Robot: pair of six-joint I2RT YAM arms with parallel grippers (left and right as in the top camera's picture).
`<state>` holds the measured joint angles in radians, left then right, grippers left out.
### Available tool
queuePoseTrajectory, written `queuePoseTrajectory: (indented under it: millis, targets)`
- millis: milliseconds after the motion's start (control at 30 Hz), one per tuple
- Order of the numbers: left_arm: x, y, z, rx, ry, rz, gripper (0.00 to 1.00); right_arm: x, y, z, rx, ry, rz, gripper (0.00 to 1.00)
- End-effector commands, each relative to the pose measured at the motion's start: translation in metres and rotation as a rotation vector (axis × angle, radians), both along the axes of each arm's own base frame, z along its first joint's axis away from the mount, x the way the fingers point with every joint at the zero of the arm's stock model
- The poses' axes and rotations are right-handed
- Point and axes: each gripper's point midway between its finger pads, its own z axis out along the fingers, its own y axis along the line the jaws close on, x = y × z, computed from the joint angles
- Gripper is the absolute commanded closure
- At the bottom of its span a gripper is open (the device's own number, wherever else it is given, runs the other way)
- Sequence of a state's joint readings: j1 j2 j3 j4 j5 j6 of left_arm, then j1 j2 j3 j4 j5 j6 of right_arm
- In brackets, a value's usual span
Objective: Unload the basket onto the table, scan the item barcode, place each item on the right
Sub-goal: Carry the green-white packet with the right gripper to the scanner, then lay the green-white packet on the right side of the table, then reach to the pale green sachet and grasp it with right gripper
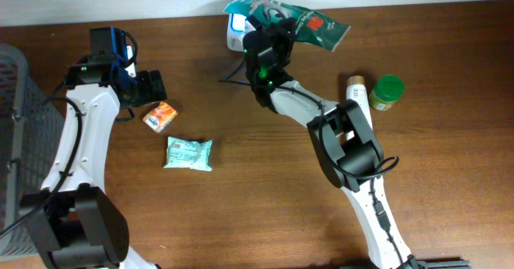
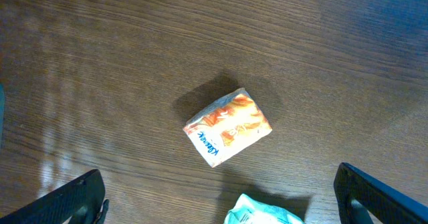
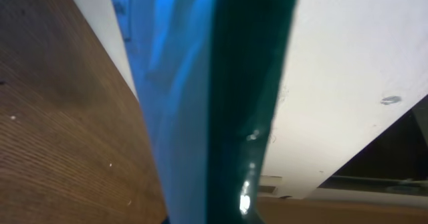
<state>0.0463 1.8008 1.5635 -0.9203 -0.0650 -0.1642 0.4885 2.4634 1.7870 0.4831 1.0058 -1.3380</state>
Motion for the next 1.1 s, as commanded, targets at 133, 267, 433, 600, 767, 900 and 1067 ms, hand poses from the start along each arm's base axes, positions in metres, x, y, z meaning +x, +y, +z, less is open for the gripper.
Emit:
queuePoseTrajectory:
  millis: [133,267,433,600,767,900,1067]
  targets:
    - [0.002,0.003,0.009,0.013,-0.023,0.002,0.01,-0.048,0.01,0.123,0.314,-0.05,0.057,0.96]
    - [0.002,0.003,0.009,0.013,-0.023,0.002,0.01,-0.11,0.025,0.148,0.9,0.135,0.181,0.96]
    - [0.002,0.003,0.009,0.013,-0.023,0.002,0.01,-0.184,0.001,0.129,1.473,0.511,0.012,0.96]
    - [0.002,0.003,0.009,0.013,-0.023,0.002,0.01,-0.216,-0.091,0.039,1.664,0.748,-0.443,0.96]
    - [0.002,0.003,0.009,0.013,-0.023,0.002,0.01,-0.256,-0.14,-0.048,1.595,0.852,-0.68,0.95]
    - [0.002,0.003,0.009,0.013,-0.023,0.002,0.01,-0.262,-0.173,-0.055,1.603,0.793,-0.769,0.56]
    - [0.002,0.003,0.009,0.013,-0.023,0.002,0.01,-0.25,-0.169,-0.021,1.614,0.779,-0.726,0.37]
